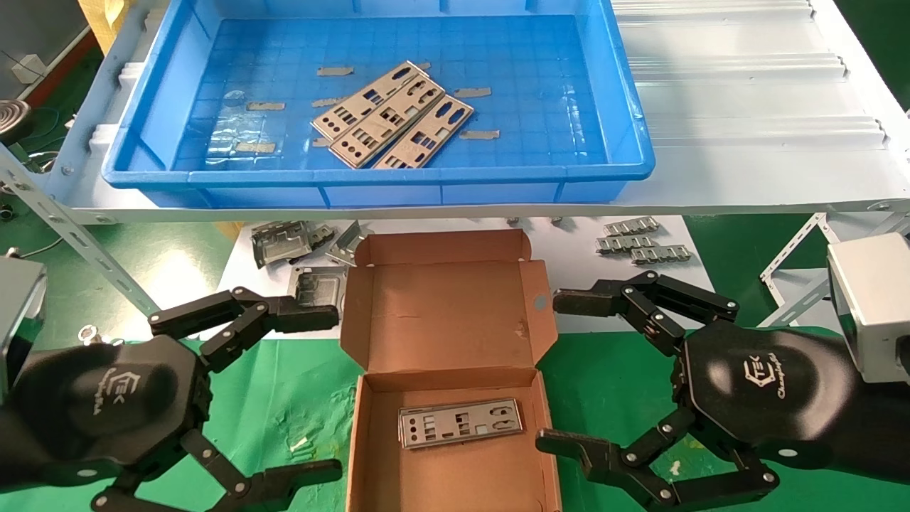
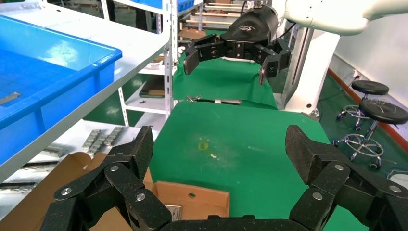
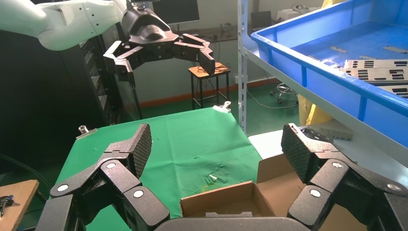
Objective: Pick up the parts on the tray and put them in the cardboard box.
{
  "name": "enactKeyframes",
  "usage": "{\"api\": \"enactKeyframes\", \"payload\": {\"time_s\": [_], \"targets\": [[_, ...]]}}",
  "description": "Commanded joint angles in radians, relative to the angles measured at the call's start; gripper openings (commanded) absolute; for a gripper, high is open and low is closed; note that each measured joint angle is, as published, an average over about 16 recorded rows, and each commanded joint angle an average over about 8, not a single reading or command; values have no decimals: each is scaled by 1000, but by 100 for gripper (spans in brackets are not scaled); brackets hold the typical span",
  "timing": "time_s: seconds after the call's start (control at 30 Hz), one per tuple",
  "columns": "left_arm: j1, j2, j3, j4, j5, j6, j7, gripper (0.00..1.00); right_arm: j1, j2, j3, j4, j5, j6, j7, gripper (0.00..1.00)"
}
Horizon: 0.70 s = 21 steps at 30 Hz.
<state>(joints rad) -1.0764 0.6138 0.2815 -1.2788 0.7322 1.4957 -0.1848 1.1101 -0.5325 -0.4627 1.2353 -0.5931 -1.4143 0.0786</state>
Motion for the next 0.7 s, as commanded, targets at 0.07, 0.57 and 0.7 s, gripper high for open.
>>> {"api": "enactKeyframes", "payload": {"time_s": [0.07,0.57,0.7], "targets": [[0,0,0,0,0,0,0,100,0,0,0,0,0,0,0,100],[0,0,0,0,0,0,0,100,0,0,0,0,0,0,0,100],[0,0,0,0,0,0,0,100,0,0,0,0,0,0,0,100]]}}
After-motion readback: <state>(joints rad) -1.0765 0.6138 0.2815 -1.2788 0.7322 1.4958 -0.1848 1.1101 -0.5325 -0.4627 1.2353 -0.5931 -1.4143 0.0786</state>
